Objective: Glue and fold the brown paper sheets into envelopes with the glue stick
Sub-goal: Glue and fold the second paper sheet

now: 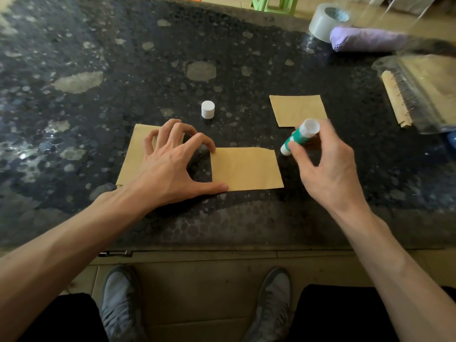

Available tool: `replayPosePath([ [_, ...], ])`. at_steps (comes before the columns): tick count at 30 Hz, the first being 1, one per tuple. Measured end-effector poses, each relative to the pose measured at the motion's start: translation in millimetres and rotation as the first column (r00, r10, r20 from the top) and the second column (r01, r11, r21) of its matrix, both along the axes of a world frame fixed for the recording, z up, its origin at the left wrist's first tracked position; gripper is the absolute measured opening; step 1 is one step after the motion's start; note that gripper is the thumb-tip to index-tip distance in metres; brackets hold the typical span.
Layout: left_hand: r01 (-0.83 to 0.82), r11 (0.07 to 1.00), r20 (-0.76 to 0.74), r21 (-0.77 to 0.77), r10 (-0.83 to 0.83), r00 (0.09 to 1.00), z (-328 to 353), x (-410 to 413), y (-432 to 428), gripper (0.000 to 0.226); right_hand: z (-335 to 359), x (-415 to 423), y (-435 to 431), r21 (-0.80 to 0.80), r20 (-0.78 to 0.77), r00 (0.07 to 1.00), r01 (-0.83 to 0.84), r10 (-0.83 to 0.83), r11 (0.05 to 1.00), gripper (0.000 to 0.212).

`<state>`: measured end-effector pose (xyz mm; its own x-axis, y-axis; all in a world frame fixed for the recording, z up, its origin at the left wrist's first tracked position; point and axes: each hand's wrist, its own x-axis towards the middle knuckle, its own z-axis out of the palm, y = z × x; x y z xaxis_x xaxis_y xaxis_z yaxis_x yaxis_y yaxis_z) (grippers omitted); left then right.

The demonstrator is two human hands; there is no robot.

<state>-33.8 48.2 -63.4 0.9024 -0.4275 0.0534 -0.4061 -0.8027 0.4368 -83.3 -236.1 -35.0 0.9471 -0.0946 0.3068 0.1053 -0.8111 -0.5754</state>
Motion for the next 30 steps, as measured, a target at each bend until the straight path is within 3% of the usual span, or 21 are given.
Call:
replayPosePath([
  [4,0.004,1.0,-0.014,-0.005,-0.005,1.0,1.1,-0.3,0.4,0.087,2.8,7.3,4.6,0.29,-0.01,0.999,-0.04,0.045,0.956,0.024],
  [7,0.008,1.0,-0.013,-0.003,-0.008,1.0,0.8,-0.8,1.0,0.086,4.0,8.8,24.4,0.386,-0.026,0.99,-0.118,0.139,0.915,0.023],
  [16,0.008,1.0,-0.01,0.003,-0.008,1.0,-0.9,0.1,1.4,0.083,-3.8,18.3,57.9,0.274,-0.165,0.945,-0.232,0.283,0.933,0.028],
  [21,0.004,1.0,0.033,0.002,-0.005,0.999,-5.3,0.3,1.2,0.083,-8.4,18.0,67.1,0.199,-0.131,0.961,-0.217,0.245,0.956,0.04],
  [30,0.002,1.0,0.022,0.006,-0.002,1.0,-4.6,0.9,1.2,0.083,-7.0,11.7,62.9,0.084,-0.136,0.965,-0.213,0.223,0.973,0.043],
])
